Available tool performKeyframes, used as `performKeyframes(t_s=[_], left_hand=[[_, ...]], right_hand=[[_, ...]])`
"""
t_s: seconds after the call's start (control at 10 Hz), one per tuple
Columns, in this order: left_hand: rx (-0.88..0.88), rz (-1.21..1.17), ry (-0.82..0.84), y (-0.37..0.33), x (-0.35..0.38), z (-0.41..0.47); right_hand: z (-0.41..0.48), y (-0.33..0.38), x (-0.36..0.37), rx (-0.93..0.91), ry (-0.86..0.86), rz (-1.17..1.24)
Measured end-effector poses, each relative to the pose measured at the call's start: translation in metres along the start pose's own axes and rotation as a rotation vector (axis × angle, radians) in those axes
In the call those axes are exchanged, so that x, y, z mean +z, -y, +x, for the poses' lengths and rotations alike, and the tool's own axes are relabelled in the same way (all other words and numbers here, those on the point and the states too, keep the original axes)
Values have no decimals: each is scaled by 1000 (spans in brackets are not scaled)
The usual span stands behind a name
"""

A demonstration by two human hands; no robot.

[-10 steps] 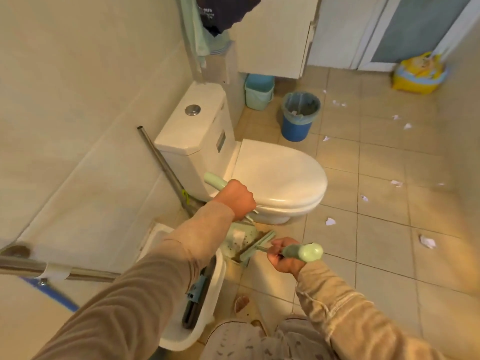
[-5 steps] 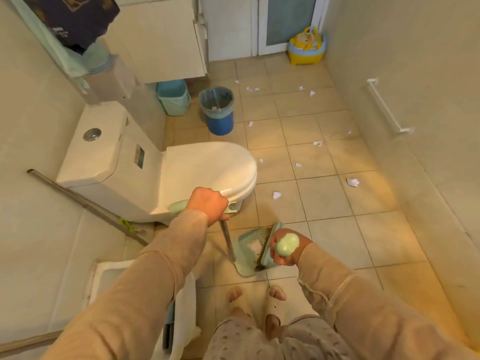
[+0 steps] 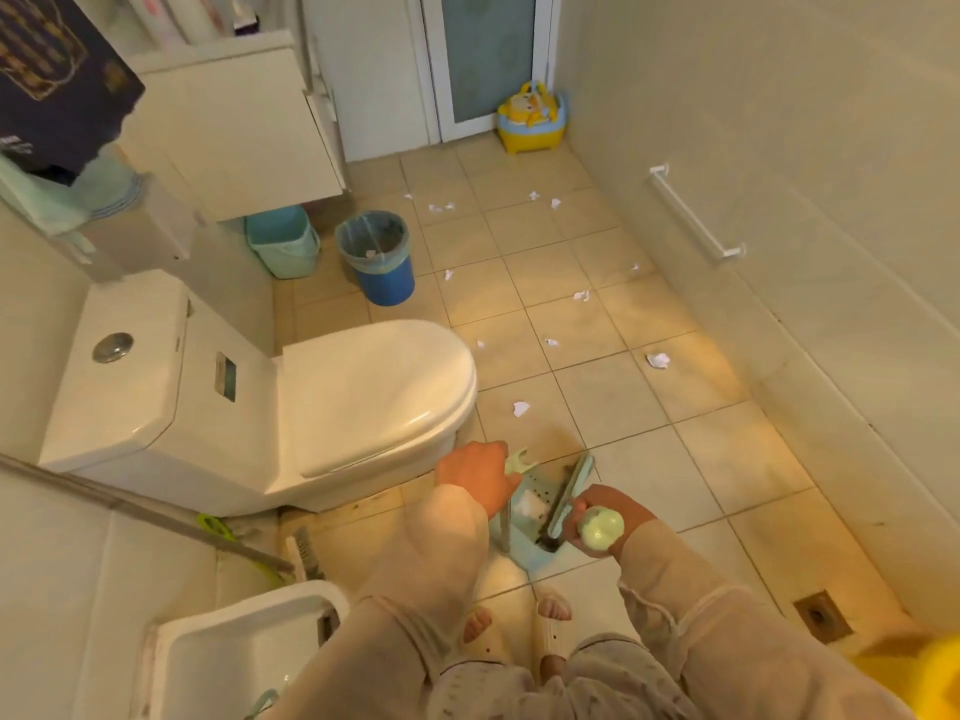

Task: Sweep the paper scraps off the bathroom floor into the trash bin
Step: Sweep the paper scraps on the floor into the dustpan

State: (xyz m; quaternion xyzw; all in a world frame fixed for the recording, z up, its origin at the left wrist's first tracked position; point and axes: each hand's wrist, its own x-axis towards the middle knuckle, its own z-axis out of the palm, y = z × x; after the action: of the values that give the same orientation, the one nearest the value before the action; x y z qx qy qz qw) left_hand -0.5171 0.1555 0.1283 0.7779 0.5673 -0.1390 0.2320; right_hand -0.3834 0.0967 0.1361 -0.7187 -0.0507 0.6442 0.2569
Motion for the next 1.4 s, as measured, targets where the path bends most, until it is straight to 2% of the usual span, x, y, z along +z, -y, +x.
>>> performKeyframes(t_s=[0.1, 0.2, 0.3, 0.4, 0.5, 0.6, 0.8, 0.9, 1.1, 1.2, 1.3, 1.4], left_hand=[[-61, 37, 11, 2, -4, 5], [-9, 142, -51, -6, -20, 17], [10, 143, -103, -19, -40, 33], [-58, 89, -116, -18, -50, 46], [-165, 27, -101, -6, -50, 56], [-294, -28, -79, 3, -50, 66], [-423, -45, -59, -7, -52, 93], [-456, -45, -58, -12, -53, 99], [-464, -29, -76, -13, -54, 98], [-456, -9, -75, -11, -57, 99], [-449, -10, -65, -11, -59, 99], [-430, -4, -61, -12, -60, 99]], right_hand=[[-4, 4, -2, 50, 86, 67], [1, 10, -4, -2, -7, -5], [11, 28, -1, -11, 40, -215], [18, 39, -12, -89, 79, -273], [35, 62, -18, -68, 62, -318], [67, 88, -20, -99, -13, -515], [110, 122, -45, -82, -95, -805], [125, 123, -57, -40, -11, -941], [139, 94, -69, 69, 43, -1088], [137, 91, -76, 39, 131, -1136], [123, 95, -83, 62, 113, -1133], [108, 108, -77, 125, 101, -1292]])
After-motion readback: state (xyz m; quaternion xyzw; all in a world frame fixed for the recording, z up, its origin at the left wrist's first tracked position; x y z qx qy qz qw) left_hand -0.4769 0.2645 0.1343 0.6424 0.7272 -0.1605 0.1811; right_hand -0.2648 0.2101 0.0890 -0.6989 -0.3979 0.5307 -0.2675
